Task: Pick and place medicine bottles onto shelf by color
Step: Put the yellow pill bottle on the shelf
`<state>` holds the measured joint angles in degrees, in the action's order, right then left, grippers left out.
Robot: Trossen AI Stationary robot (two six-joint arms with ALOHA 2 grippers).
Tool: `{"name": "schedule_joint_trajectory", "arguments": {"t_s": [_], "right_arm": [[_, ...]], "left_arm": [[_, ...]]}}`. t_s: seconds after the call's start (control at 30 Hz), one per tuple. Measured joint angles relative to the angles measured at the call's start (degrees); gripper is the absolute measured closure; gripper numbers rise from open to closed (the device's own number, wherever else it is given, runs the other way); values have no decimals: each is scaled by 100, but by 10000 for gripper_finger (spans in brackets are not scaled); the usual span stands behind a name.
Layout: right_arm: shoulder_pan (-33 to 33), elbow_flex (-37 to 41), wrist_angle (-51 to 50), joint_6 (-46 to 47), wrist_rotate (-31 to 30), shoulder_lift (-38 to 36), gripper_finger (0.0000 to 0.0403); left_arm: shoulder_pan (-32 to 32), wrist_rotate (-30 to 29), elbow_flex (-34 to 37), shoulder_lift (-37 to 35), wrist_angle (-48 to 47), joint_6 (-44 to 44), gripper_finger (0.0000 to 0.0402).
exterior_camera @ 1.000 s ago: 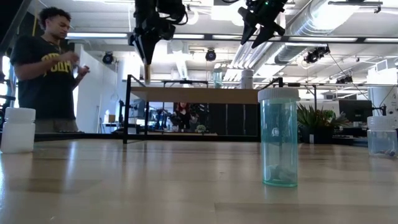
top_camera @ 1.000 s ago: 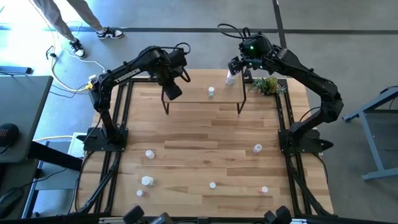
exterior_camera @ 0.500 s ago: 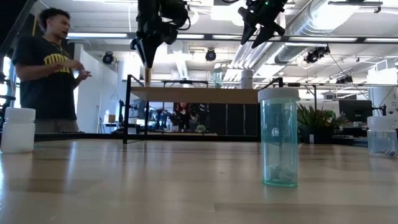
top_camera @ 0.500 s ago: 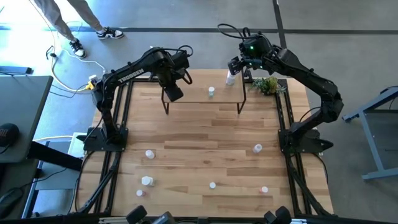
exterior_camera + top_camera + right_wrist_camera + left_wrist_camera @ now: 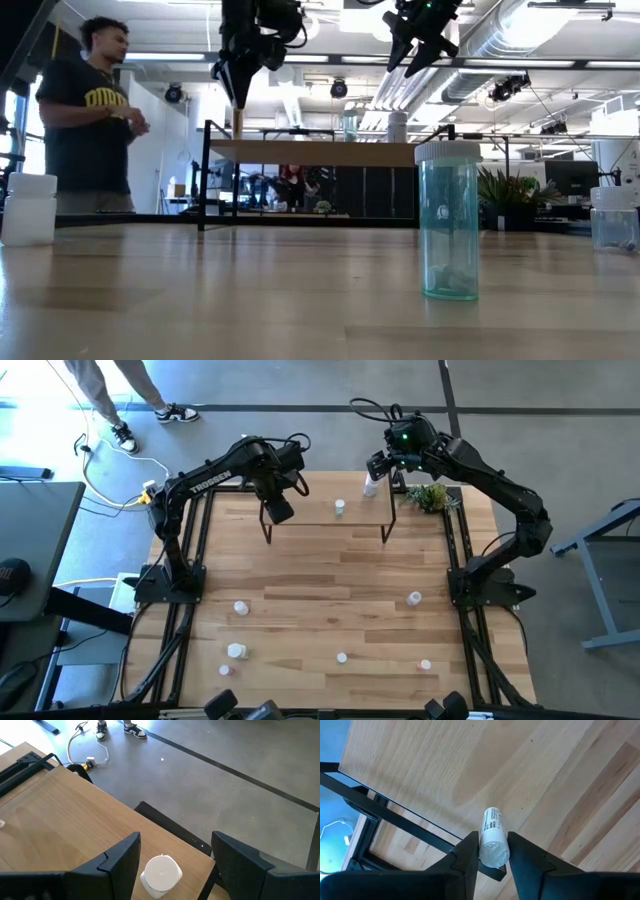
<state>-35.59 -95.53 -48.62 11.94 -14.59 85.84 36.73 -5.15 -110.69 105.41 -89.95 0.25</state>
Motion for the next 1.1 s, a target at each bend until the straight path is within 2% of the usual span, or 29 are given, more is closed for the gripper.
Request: {"name": "schedule_joint_trajectory", "arguments": {"t_s": [1.1], "right_arm": [[0, 0, -2, -2, 0, 0, 167]], "left_arm": [[-2, -105, 0, -4, 250, 146, 302]]}}
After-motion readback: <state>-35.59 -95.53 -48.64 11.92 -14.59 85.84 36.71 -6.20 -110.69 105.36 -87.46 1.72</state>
